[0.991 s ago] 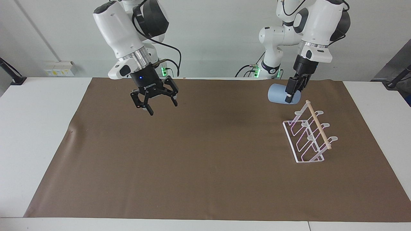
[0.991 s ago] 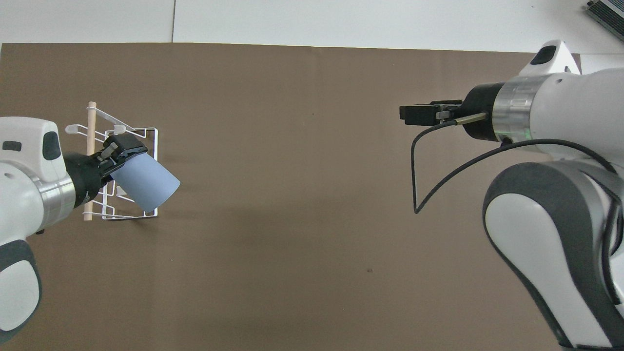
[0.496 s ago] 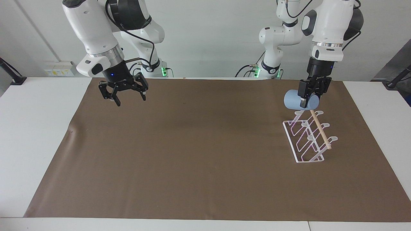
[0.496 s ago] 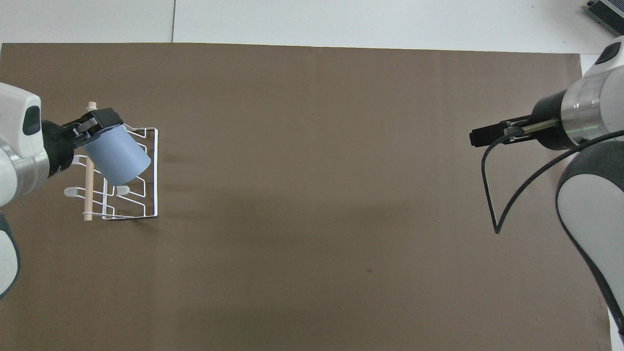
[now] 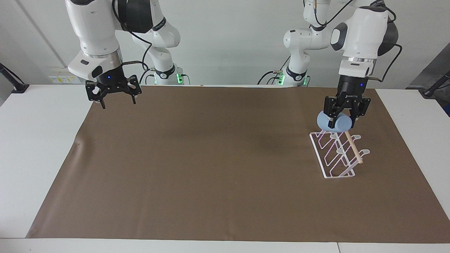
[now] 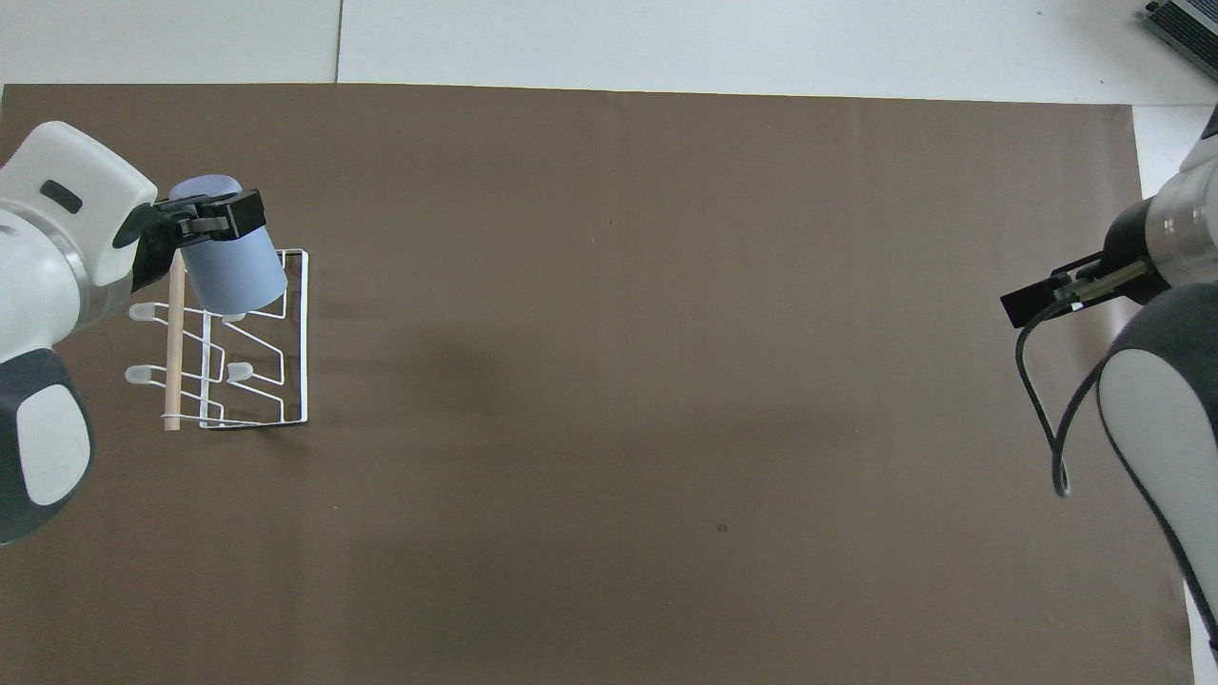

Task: Hang cup on cup holder
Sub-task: 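Lower the cup onto the rack's top hook with the left gripper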

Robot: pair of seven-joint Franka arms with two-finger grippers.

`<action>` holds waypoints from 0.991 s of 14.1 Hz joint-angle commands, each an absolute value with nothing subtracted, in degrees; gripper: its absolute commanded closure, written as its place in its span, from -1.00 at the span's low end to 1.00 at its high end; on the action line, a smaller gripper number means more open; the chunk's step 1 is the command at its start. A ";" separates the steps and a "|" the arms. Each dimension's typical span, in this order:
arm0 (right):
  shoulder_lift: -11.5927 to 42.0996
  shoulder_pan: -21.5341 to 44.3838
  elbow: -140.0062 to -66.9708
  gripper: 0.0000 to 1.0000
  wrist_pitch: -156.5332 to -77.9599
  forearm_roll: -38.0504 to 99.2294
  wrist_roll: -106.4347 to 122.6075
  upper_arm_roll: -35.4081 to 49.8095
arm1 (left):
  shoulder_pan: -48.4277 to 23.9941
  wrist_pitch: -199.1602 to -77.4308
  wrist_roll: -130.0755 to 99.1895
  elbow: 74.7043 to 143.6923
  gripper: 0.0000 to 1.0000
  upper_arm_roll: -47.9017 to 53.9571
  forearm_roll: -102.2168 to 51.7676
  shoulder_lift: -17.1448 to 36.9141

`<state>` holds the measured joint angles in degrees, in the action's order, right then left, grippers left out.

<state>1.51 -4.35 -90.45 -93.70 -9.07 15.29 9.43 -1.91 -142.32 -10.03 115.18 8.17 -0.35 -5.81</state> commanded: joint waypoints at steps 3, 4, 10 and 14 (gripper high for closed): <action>2.11 -3.43 -89.38 -1.00 -91.14 -3.01 9.07 5.02 | 0.70 -151.07 -8.60 114.26 1.00 8.17 0.62 -3.43; 2.11 -3.43 -89.38 -1.00 -90.79 -1.86 7.31 4.40 | 1.14 -151.61 -9.74 114.26 1.00 8.17 0.62 -3.17; 1.14 -3.34 -92.28 -1.00 -90.61 2.90 -3.08 2.37 | 2.37 -162.48 -13.69 118.81 1.00 8.17 0.53 -0.26; 0.53 -2.81 -92.20 -1.00 -89.74 2.90 -3.69 1.05 | 2.28 -164.61 -15.56 122.95 1.00 8.00 0.61 -1.23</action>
